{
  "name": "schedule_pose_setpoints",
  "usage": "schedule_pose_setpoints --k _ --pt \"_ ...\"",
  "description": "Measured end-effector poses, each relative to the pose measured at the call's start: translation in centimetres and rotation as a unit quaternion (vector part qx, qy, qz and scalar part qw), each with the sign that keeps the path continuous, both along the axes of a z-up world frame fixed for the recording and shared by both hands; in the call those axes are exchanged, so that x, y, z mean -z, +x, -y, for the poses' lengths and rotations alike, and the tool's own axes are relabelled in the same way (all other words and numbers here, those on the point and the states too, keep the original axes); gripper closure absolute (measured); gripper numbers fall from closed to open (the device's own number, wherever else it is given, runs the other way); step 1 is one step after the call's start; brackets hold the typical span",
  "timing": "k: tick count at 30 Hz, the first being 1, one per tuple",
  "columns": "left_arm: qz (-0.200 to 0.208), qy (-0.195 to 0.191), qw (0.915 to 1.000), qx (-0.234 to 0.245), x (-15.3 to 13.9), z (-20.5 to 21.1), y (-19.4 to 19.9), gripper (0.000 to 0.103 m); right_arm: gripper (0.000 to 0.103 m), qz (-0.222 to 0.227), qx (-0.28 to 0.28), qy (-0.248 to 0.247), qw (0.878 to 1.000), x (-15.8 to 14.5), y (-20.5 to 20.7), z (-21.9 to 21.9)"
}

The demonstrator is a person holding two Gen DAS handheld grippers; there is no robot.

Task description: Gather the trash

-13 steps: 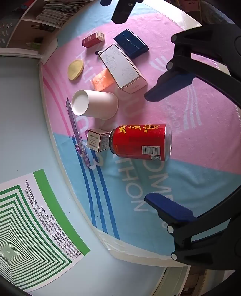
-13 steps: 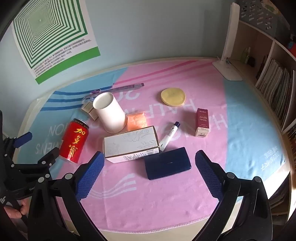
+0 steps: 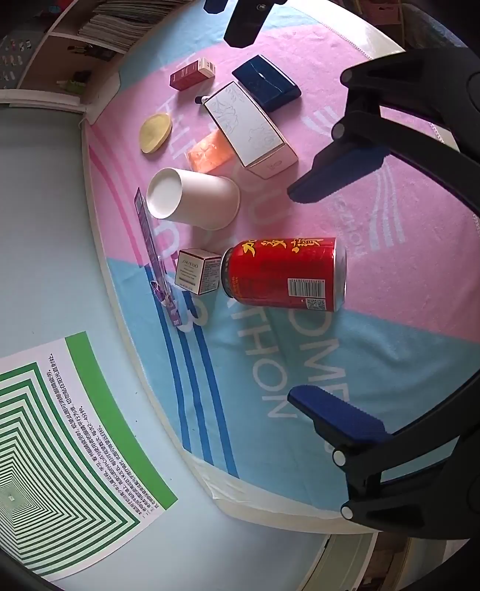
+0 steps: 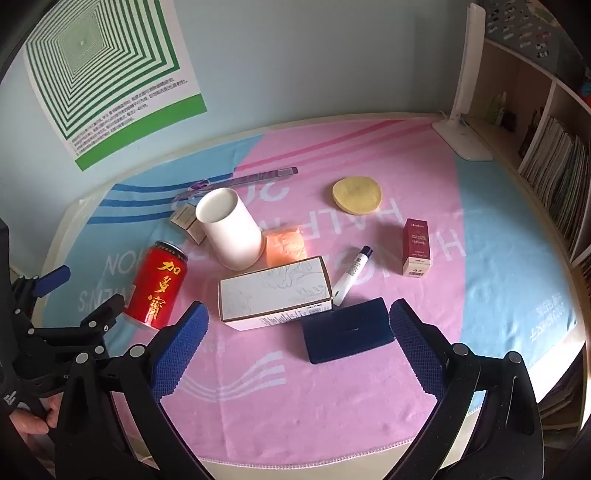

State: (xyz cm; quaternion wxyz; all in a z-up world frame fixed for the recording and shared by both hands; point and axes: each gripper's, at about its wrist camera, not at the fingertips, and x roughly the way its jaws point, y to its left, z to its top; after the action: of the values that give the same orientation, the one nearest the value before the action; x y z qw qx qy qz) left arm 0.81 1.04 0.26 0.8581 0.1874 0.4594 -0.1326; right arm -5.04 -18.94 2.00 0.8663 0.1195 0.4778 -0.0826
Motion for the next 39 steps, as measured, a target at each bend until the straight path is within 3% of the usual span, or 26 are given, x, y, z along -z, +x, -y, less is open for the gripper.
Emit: schedule_pose_setpoints --k 39 --pt "-0.004 -0.007 1.0000 0.004 0.1 -0.2 0.3 0.006 0.006 -0.022 -0.013 0.011 1.000 0.1 0.4 -1.0"
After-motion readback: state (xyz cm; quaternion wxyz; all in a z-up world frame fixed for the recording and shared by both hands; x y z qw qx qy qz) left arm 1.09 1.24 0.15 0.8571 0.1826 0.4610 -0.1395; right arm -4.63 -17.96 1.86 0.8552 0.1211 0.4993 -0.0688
